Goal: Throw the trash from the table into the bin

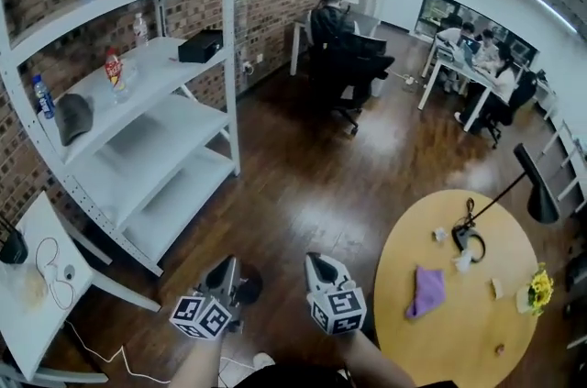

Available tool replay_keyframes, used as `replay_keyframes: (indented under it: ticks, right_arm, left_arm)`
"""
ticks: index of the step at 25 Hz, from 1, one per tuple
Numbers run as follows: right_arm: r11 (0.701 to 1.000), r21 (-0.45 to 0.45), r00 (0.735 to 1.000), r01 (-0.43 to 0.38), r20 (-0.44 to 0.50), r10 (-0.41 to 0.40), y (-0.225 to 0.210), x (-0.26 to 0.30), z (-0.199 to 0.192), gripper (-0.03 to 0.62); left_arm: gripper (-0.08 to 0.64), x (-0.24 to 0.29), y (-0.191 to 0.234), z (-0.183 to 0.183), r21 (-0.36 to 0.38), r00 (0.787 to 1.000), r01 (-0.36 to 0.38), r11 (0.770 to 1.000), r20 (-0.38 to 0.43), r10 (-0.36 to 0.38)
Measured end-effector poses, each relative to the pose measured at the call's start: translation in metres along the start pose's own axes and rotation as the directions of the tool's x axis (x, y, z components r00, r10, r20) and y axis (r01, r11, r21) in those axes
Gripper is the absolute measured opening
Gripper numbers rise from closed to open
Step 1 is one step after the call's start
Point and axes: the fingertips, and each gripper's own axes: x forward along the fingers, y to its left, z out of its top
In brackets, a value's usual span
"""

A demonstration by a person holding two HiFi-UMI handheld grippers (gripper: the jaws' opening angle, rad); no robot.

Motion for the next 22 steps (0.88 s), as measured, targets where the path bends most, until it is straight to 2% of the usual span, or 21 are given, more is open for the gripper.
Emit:
replay_keyframes:
  ticks: [4,7,10,15,19,22]
  right_arm:
    - [0.984,0.004,0.983,0.176,0.051,-0.176,-0.083,-0.083,0.014,0.000]
    - [0.946,0.017,0.943,0.323,0.078,-0.323,-0.153,-0.168,0.014,0.000]
    - [0.886,0.065,0.880,0.459,0.102,-0.463,-0.215,-0.256,0.006,0.000]
    - [0.774,0.090,0.762,0.627,0.140,-0.633,-0.284,-0.386,-0.007,0.000]
    - [0.677,0.126,0.663,0.725,0.137,-0.736,-0.314,-0.473,-0.026,0.000]
    - [0.601,0.150,0.587,0.785,0.132,-0.799,-0.319,-0.527,-0.039,0.000]
  left_arm:
    - [0.009,0.055,-0.103,-0.033,-0.010,0.982,0.188,0.982,-0.026,-0.188]
    - [0.009,0.083,-0.196,-0.066,-0.044,0.944,0.323,0.945,-0.055,-0.325]
    - [0.009,0.095,-0.284,-0.100,-0.057,0.891,0.441,0.896,-0.094,-0.445]
    - [0.009,0.099,-0.391,-0.146,-0.052,0.825,0.547,0.836,-0.137,-0.549]
    - [0.009,0.098,-0.454,-0.181,-0.111,0.772,0.607,0.787,-0.152,-0.617]
    - [0.009,0.094,-0.499,-0.197,-0.169,0.714,0.663,0.729,-0.150,-0.684]
